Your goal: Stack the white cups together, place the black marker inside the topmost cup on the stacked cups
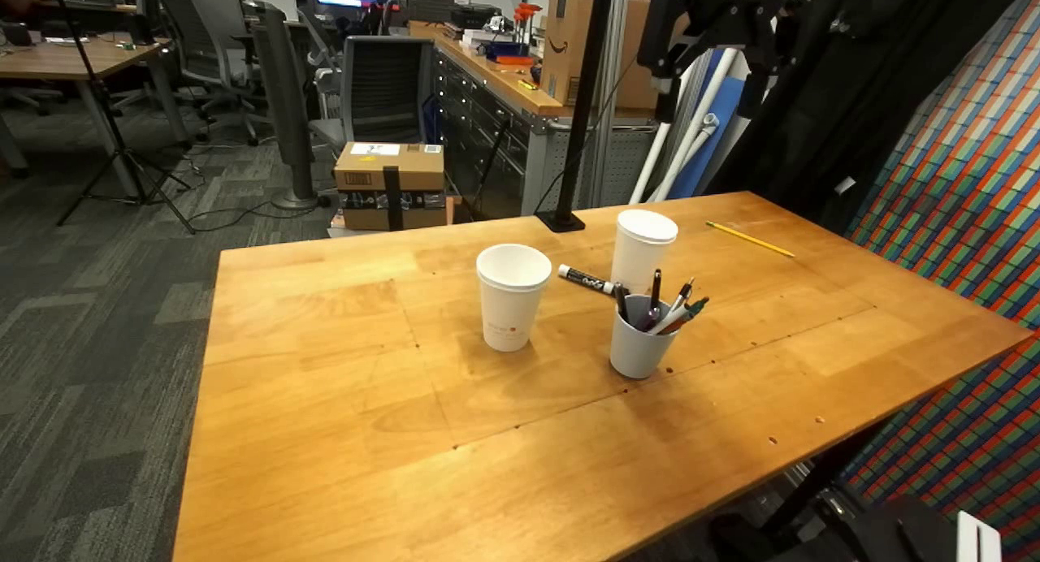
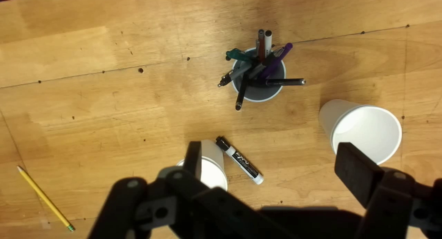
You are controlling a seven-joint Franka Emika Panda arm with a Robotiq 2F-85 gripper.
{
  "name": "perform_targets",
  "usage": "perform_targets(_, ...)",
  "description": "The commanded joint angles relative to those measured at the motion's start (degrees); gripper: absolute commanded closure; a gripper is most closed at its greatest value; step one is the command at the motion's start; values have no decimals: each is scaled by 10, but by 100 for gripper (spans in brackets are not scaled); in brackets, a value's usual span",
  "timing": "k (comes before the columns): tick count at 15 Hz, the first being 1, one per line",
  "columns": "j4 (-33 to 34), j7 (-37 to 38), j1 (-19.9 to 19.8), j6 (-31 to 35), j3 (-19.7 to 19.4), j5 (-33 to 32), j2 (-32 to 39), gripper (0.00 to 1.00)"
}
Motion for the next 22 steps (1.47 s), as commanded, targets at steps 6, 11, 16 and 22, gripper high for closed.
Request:
perform_targets(6, 1, 3, 11, -1, -9, -3, 1, 0)
perform_targets(11, 1, 3, 11, -1, -9, -3, 1, 0)
perform_targets(16, 1, 3, 11, -1, -9, -3, 1, 0)
perform_targets(22, 1, -25, 10, 32, -24, 7, 13, 0)
